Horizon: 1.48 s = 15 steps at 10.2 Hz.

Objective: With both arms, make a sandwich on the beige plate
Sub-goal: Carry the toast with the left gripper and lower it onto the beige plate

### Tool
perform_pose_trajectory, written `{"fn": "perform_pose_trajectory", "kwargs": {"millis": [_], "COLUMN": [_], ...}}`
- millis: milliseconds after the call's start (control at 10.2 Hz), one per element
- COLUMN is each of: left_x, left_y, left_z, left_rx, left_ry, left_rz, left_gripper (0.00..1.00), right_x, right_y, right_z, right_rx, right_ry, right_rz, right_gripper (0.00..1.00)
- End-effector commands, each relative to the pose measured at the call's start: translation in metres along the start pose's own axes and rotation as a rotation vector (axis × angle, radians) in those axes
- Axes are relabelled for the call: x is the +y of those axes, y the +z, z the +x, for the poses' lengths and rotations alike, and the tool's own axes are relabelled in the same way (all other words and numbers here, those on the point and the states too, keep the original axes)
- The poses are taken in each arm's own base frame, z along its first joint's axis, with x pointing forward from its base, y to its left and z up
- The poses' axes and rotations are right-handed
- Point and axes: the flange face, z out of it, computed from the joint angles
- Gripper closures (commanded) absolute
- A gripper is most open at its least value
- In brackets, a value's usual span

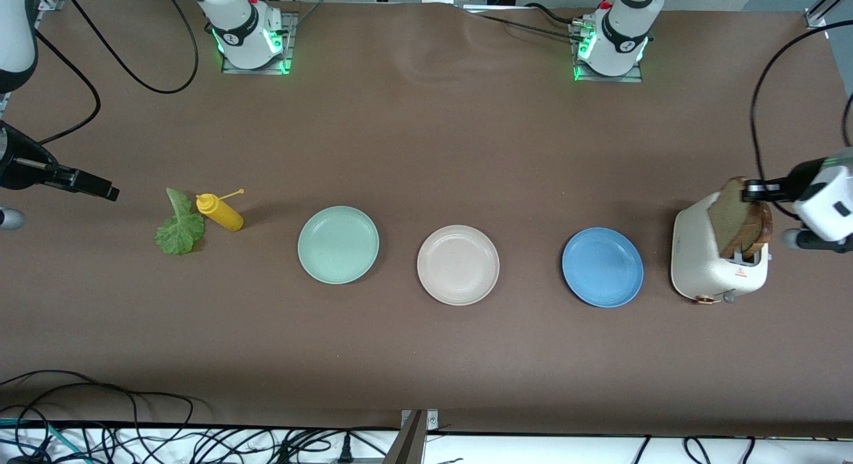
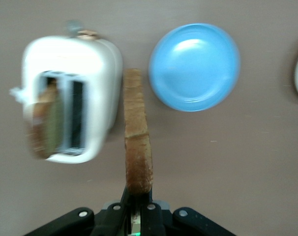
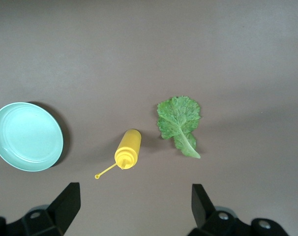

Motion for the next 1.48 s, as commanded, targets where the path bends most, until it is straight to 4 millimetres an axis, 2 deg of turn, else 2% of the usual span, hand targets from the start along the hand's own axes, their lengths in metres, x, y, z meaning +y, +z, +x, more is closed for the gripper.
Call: {"fn": "perform_pose_trajectory", "kwargs": {"millis": [0, 98, 197, 394, 492, 788, 886, 1083, 1379], "left_x": [0.053, 0.081, 0.113, 0.151, 0.177, 0.248, 0.264, 0.281, 0.304], "left_y": [0.015, 0.027, 0.049, 0.095, 0.117, 0.171, 0.187, 0.217, 0.242], "left_z": [0.008, 0.018, 0.029, 0.055, 0.065, 0.084, 0.088, 0.097, 0.109], "left_rx": [0.005, 0.015, 0.004, -0.049, -0.073, -0.088, -0.095, -0.079, -0.05], "left_ry": [-0.013, -0.049, -0.059, -0.097, -0.097, -0.139, -0.138, -0.142, -0.107], "left_rz": [-0.164, -0.208, -0.276, -0.458, -0.526, -0.661, -0.678, -0.665, -0.652], "left_gripper": [1.0, 1.0, 1.0, 1.0, 1.0, 1.0, 1.0, 1.0, 1.0], "right_x": [0.002, 0.001, 0.002, 0.003, 0.003, 0.004, 0.003, 0.005, 0.005], "right_y": [-0.004, -0.004, -0.003, -0.004, -0.004, -0.004, -0.004, -0.004, -0.004], "right_z": [0.001, 0.001, 0.001, 0.001, 0.001, 0.001, 0.001, 0.001, 0.001], "right_rx": [0.0, 0.0, -0.002, 0.0, 0.0, 0.0, 0.0, 0.0, 0.0], "right_ry": [0.003, 0.002, 0.002, 0.003, 0.005, 0.005, 0.003, 0.008, 0.006], "right_rz": [0.001, 0.001, 0.001, 0.001, 0.001, 0.001, 0.002, 0.002, 0.002], "right_gripper": [0.0, 0.0, 0.0, 0.0, 0.0, 0.0, 0.0, 0.0, 0.0]}}
